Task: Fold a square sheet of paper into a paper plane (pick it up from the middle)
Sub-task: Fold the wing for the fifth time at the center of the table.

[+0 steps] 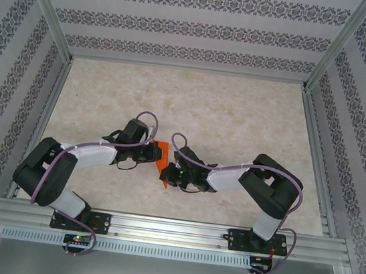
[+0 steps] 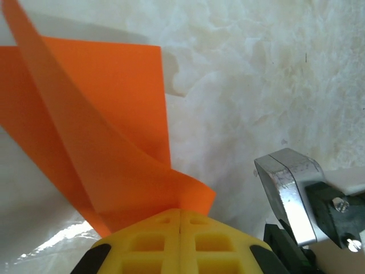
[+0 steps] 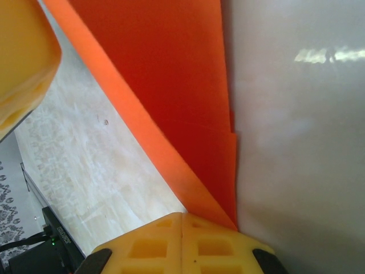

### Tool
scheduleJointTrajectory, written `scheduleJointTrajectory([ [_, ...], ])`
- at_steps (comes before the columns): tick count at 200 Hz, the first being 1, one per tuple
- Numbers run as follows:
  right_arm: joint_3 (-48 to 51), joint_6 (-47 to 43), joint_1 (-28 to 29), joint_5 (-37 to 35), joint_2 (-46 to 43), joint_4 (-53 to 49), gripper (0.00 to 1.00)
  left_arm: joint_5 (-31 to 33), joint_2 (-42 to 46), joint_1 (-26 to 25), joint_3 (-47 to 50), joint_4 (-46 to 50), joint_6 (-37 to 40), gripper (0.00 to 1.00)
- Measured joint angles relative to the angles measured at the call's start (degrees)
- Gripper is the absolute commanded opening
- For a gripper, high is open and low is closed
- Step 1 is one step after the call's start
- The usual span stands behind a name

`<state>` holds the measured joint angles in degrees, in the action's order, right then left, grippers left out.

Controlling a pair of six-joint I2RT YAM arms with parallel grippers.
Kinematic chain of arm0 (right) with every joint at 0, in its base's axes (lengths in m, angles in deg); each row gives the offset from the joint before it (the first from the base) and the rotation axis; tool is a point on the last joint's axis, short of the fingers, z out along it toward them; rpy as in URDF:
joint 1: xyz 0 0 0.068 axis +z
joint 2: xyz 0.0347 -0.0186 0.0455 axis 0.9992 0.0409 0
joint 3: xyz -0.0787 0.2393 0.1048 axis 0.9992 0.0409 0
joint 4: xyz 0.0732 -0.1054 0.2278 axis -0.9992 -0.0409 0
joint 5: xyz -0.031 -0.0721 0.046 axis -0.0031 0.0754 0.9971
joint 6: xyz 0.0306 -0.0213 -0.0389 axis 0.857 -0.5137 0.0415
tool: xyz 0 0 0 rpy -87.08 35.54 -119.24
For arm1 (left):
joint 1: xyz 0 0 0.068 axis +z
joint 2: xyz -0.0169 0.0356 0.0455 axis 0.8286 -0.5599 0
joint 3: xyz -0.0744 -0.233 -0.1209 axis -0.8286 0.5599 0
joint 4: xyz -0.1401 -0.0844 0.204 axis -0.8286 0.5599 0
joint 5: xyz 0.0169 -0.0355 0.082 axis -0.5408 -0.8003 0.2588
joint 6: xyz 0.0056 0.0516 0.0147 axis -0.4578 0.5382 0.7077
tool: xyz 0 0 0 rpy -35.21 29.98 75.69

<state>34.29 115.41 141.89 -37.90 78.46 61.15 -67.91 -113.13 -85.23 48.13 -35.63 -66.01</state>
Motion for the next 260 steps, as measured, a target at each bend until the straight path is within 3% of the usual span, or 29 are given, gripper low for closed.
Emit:
scheduleJointTrajectory([
  [114,-1.0,-1.1,0.2,0.4,0.5,-1.6,0.0,-2.8,-9.8,1.7,-1.7,-3.7,0.4,0.0],
  [218,-0.8,-3.3,0.4,0.5,0.8,-1.4,0.0,-4.4,-14.1,7.9,-7.8,-0.5,5.8,0.0],
  [260,-0.4,-4.0,0.4,0.7,0.8,-0.5,0.0,-8.1,-16.8,9.1,-10.6,1.3,7.4,0.0],
])
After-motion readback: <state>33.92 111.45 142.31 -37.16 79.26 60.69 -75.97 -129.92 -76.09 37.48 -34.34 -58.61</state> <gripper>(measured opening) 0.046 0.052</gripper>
